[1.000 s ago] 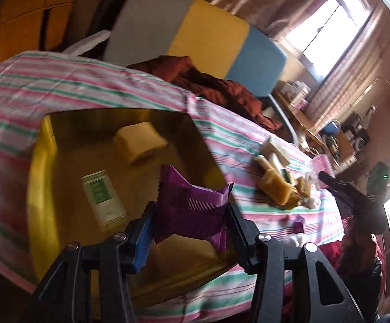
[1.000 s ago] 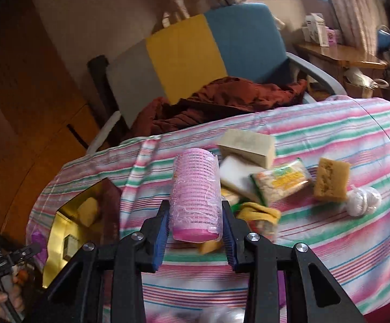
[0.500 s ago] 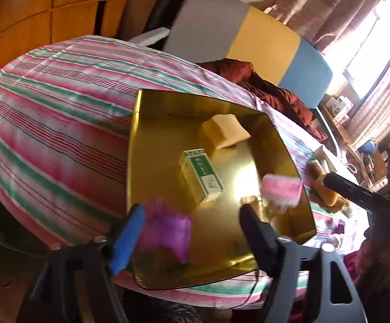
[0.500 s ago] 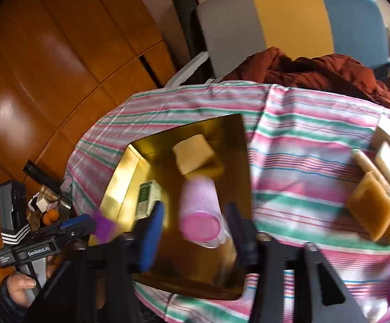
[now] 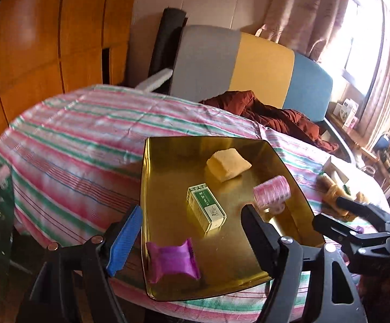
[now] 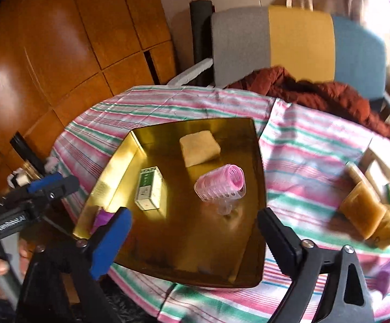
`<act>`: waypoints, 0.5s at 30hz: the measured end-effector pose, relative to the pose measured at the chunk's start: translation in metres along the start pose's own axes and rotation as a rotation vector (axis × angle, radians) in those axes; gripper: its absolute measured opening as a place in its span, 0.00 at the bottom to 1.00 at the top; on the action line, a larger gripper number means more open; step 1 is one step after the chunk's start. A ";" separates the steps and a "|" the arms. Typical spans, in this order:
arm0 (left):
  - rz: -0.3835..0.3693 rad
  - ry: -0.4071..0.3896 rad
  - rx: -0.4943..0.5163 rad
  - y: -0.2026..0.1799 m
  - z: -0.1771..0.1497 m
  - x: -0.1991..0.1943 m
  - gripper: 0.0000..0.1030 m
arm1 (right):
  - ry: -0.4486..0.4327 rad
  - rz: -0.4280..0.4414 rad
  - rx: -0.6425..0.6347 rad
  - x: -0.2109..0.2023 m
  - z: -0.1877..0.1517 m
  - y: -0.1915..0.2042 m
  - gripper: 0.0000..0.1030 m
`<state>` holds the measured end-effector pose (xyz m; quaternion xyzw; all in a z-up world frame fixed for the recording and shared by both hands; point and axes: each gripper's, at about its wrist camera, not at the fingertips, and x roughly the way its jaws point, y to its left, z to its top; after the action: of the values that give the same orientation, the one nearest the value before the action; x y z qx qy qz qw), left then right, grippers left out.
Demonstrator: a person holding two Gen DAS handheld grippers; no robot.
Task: Organize objects
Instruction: 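Move both open tools back toward the pile of items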
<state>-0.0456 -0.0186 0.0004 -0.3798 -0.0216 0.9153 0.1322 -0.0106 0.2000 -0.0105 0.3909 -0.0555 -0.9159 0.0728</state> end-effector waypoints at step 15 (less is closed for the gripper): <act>0.078 -0.025 0.028 -0.012 -0.008 -0.003 0.70 | -0.151 -0.164 -0.042 -0.031 -0.009 -0.004 0.92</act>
<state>-0.0353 -0.0086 -0.0010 -0.3672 0.0045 0.9246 0.1013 0.0169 0.2090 0.0040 0.3222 -0.0096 -0.9466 0.0015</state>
